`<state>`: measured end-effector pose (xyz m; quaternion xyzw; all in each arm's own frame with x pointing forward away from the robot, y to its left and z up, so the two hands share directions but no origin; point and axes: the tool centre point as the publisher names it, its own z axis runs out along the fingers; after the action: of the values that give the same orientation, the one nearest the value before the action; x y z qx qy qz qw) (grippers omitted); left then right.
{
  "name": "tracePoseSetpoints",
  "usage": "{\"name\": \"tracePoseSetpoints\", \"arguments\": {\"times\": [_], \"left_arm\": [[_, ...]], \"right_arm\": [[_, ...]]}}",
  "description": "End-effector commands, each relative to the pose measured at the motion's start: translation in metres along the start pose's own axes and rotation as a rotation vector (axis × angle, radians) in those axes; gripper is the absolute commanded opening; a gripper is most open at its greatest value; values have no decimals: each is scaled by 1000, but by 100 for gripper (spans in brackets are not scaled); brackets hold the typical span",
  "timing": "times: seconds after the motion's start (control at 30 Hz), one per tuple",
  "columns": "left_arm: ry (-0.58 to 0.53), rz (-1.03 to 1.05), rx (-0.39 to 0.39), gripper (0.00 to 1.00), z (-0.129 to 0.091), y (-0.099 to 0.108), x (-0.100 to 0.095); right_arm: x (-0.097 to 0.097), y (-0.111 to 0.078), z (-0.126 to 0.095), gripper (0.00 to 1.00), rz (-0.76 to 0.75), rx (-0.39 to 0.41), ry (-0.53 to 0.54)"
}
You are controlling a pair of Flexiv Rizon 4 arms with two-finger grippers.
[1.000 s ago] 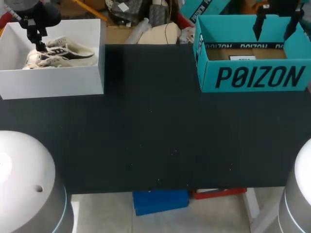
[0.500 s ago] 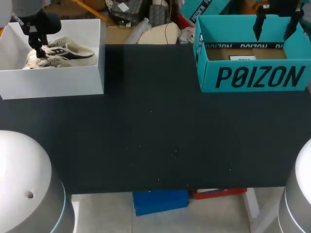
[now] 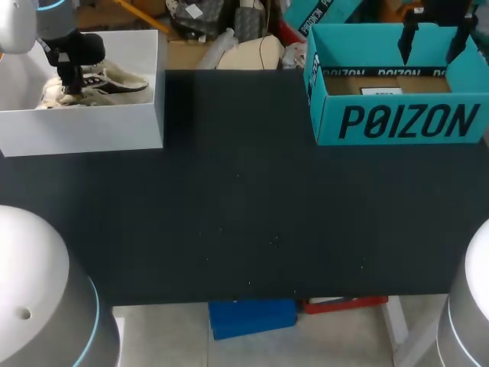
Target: Take the shoe out of the shoebox, open the shoe tongue, remove and reinsert the insole, then place the shoe into the shoebox
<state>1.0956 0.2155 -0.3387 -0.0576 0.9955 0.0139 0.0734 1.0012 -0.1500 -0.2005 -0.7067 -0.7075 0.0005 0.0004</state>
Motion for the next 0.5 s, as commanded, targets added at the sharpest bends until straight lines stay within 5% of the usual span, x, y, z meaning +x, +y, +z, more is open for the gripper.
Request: {"name": "tracePoseSetpoints", "arguments": {"times": [0.03, 0.5], "left_arm": [[18, 13, -3, 35, 18, -7, -15], [68, 55, -18, 29, 51, -18, -14]], "right_arm": [[0, 0, 0, 100, 1, 0, 0], [0, 0, 0, 100, 1, 0, 0]]}}
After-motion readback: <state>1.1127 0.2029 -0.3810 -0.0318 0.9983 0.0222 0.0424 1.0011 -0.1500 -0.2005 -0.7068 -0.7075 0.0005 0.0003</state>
